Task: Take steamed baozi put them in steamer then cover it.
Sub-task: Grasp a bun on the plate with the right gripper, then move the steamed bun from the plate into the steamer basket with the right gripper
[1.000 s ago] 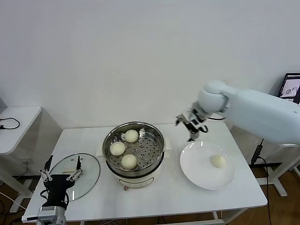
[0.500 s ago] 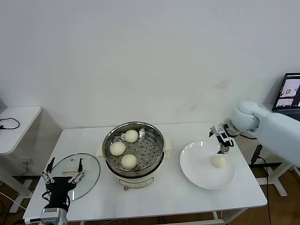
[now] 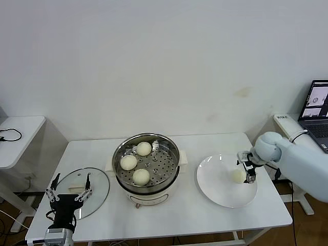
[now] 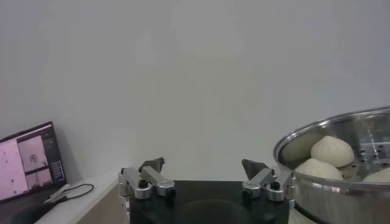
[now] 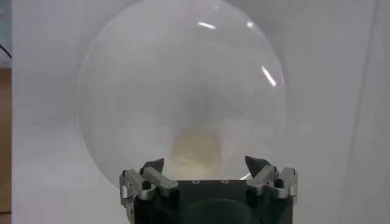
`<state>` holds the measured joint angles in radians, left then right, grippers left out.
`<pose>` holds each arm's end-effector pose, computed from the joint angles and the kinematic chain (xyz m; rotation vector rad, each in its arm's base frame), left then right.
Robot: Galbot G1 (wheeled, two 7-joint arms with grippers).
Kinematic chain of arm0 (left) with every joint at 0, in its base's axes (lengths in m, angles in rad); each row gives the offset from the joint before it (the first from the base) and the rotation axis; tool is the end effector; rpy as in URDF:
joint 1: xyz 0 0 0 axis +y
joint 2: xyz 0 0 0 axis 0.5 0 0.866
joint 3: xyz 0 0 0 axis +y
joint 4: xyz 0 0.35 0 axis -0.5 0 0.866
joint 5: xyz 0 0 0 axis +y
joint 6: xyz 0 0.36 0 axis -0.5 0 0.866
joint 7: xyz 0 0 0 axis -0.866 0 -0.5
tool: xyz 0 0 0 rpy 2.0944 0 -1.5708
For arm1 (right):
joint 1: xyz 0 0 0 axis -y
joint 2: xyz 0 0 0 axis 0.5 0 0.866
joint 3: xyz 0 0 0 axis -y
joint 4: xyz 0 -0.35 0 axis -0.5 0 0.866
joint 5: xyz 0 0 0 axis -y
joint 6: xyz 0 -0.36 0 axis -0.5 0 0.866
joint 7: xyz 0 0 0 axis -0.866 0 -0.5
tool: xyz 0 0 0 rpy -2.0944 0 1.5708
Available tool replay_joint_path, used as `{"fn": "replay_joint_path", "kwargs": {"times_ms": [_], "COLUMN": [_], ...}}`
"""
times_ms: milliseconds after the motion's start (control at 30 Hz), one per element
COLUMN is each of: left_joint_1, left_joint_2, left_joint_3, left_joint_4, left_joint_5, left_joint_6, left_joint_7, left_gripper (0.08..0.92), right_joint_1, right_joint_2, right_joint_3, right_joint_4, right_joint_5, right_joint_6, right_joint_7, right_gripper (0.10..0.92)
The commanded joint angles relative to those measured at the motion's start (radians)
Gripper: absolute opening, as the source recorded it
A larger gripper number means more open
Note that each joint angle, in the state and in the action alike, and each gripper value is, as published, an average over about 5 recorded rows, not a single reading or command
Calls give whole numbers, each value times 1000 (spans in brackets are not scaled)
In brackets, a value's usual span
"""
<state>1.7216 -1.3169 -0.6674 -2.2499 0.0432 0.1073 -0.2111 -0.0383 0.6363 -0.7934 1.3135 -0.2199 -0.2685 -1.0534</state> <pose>0.1480 0.0700 -0.2589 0.2770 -3.0379 -0.5227 0.4980 -0.1549 -0.2102 1.1542 -1.3171 1.4705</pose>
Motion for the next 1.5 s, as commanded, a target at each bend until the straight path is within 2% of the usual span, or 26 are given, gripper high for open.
{"fn": "replay_joint_path", "kwargs": {"times_ms": [33, 733, 1300, 1500], "left_joint_1": [0, -6, 1, 2], "left_joint_2": [0, 0, -3, -2], "left_joint_3": [1, 3, -1, -6], "left_joint_4": [4, 9, -2, -7], "left_joint_5": [2, 1, 1, -1], "left_joint_6": [0, 1, 1, 1], "left_joint_7": [0, 1, 0, 0], "left_gripper": [823, 823, 823, 823], "right_joint_1": [-100, -98, -83, -15], "right_joint_2": [57, 114, 115, 76], "right_joint_3": [82, 106, 107, 58], "right_joint_4": [-90, -186, -182, -118], "right_joint_5": [-35, -72, -70, -26], "right_joint_6": [-2, 7, 6, -8], "right_joint_7": [18, 21, 13, -6], "right_gripper": [823, 819, 659, 647]}}
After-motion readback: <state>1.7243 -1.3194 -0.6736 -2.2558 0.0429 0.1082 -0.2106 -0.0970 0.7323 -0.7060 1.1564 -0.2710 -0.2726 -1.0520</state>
